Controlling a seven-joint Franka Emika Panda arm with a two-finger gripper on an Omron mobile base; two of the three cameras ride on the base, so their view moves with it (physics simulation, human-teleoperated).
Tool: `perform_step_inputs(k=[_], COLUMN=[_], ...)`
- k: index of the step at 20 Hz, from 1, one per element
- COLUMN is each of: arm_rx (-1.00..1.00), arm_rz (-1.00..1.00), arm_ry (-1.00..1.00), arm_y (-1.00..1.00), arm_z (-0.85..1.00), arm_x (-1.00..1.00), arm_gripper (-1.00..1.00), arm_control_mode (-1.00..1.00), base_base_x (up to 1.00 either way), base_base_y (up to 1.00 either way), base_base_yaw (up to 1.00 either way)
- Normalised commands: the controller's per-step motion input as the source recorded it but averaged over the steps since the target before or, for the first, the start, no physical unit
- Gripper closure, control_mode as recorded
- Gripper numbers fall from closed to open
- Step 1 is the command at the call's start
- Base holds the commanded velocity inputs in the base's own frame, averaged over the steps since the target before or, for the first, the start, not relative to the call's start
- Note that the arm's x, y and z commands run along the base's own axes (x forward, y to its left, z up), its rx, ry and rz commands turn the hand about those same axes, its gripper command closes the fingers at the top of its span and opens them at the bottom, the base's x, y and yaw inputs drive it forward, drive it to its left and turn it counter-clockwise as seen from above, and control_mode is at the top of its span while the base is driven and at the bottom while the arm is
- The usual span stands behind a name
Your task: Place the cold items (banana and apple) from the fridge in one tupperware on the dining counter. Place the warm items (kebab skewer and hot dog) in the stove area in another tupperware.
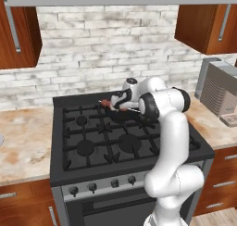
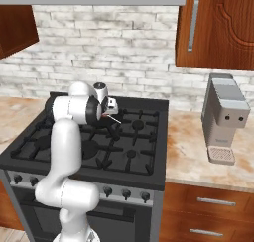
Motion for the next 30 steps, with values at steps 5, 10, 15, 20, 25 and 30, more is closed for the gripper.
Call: perform_step_inputs(k=[5,10,15,20,25,30], arm_rx=[0.00,0.00,0.00,0.00,0.01,0.07], arm_rz=[0.00,-0.02,-0.01,0.00,0.00,0.00], arm_ry=[0.00,-0.03,-0.20,-0.28,-0.20,-0.20], arm_y=[0.02,0.01,0.00,0.00,0.02,0.10], arm_z=[-0.28,0.09,0.61,0.68,0.40,0.38], arm_x=[0.04,-0.08,-0.47,-0.80,-1.00,-1.00], arm_gripper=[1.00,1.00,1.00,1.00,1.00,1.00], arm_control_mode=[-1.00,-1.00,-1.00,-1.00,-1.00,-1.00], base_base_x=[0.00,0.00,0.00,0.00,0.00,0.00], base_base_y=[0.00,0.00,0.00,0.00,0.00,0.00], base_base_yaw=[0.00,0.00,0.00,0.00,0.00,0.00])
